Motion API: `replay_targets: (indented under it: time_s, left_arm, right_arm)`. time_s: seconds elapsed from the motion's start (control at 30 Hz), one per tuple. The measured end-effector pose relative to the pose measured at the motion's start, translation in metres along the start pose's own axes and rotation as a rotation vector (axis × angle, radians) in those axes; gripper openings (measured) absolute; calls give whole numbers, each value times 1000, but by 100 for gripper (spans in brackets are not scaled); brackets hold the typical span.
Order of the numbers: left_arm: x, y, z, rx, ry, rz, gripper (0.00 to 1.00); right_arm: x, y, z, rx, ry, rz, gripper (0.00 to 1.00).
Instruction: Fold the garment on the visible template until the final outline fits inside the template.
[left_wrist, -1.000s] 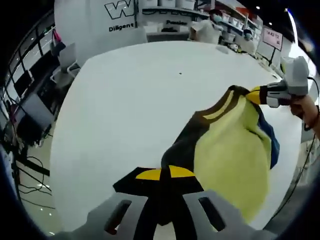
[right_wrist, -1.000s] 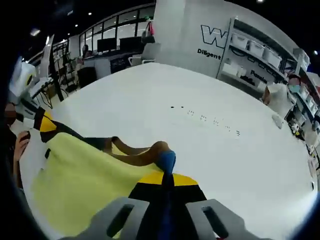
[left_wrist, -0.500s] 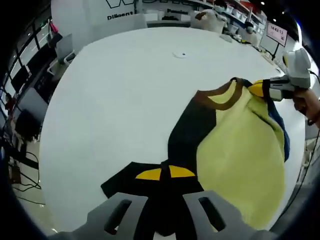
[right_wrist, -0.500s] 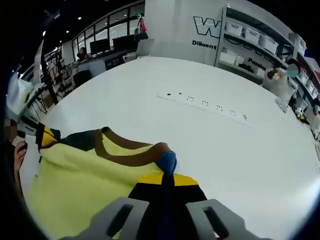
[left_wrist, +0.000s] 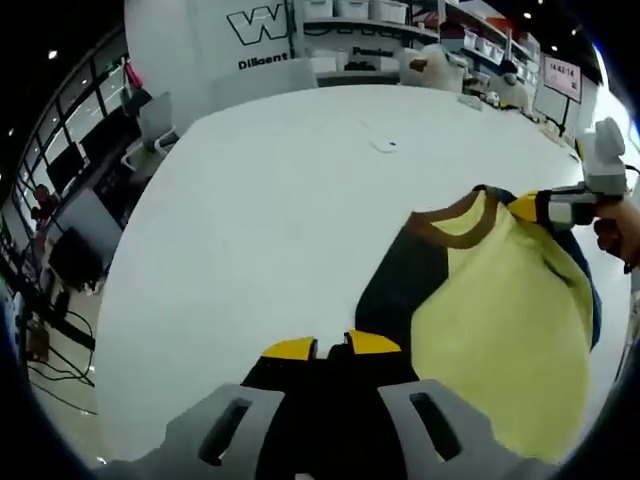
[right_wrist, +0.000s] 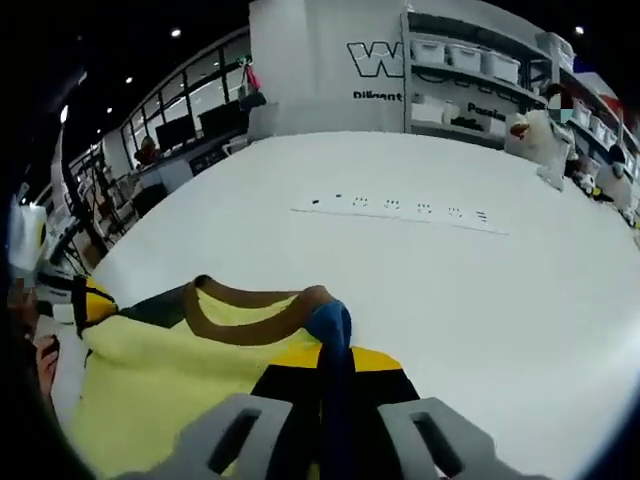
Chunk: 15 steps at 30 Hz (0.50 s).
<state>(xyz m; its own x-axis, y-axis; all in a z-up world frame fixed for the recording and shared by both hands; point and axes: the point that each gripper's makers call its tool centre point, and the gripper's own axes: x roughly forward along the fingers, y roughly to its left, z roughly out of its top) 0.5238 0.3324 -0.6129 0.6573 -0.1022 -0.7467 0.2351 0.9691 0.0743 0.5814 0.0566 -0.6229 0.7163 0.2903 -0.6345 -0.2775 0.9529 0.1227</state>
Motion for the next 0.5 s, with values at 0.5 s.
replay_targets:
  time_s: [0.5]
  left_arm:
    - [-44, -35, 9, -70, -118, -152, 62]
  right_arm:
    - [-54, 32, 14, -1, -91, 73, 47]
